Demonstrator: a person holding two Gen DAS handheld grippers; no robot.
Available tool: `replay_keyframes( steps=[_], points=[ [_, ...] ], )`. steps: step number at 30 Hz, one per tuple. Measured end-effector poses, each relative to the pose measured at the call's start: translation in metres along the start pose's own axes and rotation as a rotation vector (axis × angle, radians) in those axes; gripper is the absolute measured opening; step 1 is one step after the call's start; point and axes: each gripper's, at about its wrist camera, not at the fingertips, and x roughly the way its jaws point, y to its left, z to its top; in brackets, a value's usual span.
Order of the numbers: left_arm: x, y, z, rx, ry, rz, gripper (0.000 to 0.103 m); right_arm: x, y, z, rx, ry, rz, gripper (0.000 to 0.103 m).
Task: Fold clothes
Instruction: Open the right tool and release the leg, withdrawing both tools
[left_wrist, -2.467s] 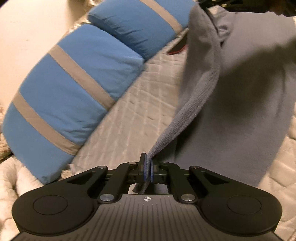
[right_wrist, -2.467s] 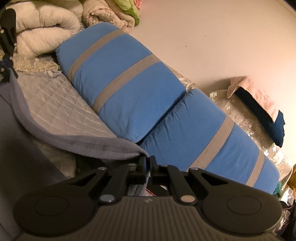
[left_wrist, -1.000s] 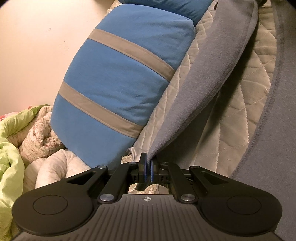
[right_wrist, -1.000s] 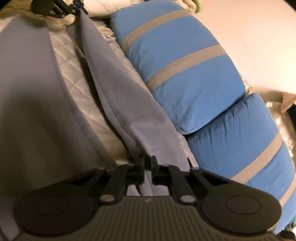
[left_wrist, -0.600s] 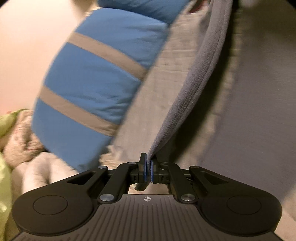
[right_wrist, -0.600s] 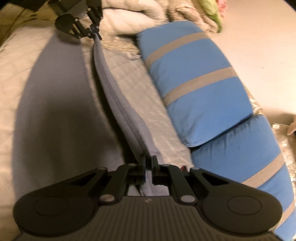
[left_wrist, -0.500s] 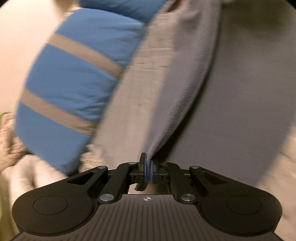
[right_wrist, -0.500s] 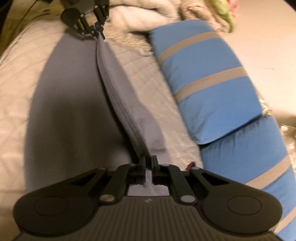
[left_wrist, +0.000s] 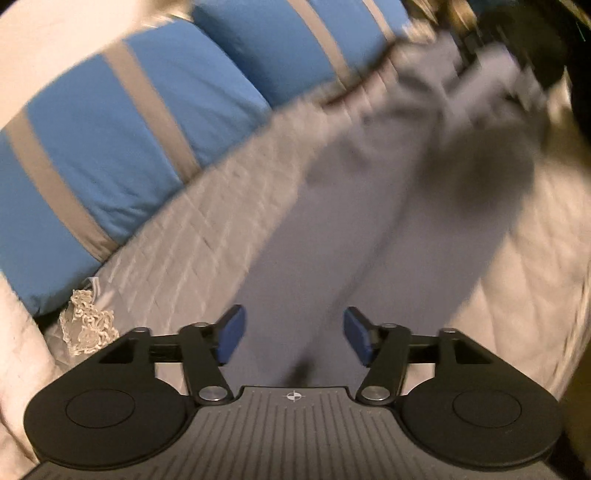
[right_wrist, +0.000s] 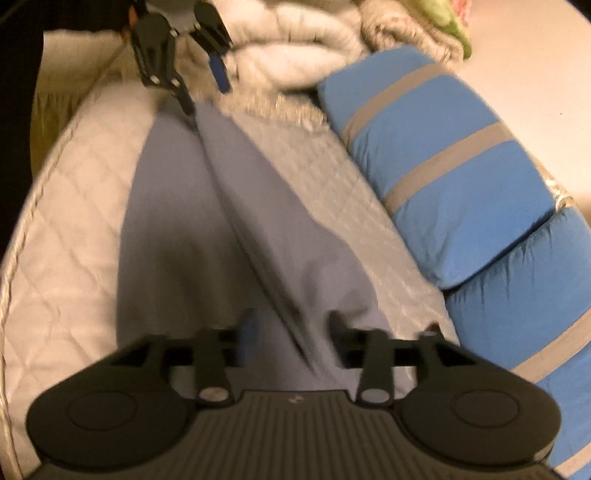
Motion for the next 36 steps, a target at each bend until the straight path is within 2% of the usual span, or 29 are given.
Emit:
replay_keyframes(
  steps=[4,7,13,16,17,18,19,21,24,28,32,36],
  points=[
    [0.017,0.038,-0.002,-0.261,-0.027,0.103,0.060,-0.001,0.001,0.005,0.031,-0.060,-0.036,0.079],
    [0.040,0.063,-0.014,-0.461,0.043,0.202,0.059,0.002,0.004,0.006,0.040,-0.071,-0.039,0.080],
    [0.069,0.079,-0.038,-0.624,0.150,0.132,0.056,0.011,0.011,0.005,0.018,-0.049,-0.043,0.082],
    [0.077,0.082,-0.048,-0.682,0.149,0.097,0.049,0.012,0.012,0.005,0.018,-0.050,-0.048,0.083],
    [0.076,0.084,-0.050,-0.701,0.138,0.090,0.034,0.013,0.013,0.005,0.018,-0.050,-0.050,0.083],
    [0.076,0.085,-0.051,-0.721,0.127,0.082,0.013,0.013,0.013,0.005,0.017,-0.049,-0.052,0.084],
    [0.074,0.087,-0.052,-0.736,0.116,0.074,0.006,0.014,0.013,0.005,0.017,-0.048,-0.053,0.084],
    [0.070,0.088,-0.049,-0.744,0.094,0.081,0.004,0.015,0.014,0.004,0.015,-0.045,-0.055,0.084],
    [0.062,0.088,-0.039,-0.709,0.051,0.164,0.004,0.017,0.014,0.004,0.012,-0.037,-0.063,0.084],
    [0.057,0.090,-0.022,-0.683,-0.005,0.311,0.004,0.020,0.014,0.003,0.015,-0.032,-0.073,0.084],
    [0.063,0.091,-0.006,-0.642,-0.020,0.437,0.004,0.024,0.013,0.002,0.015,-0.016,-0.085,0.084],
    [0.073,0.093,0.007,-0.603,-0.021,0.520,0.004,0.028,0.010,0.000,0.023,0.000,-0.103,0.084]
  ],
)
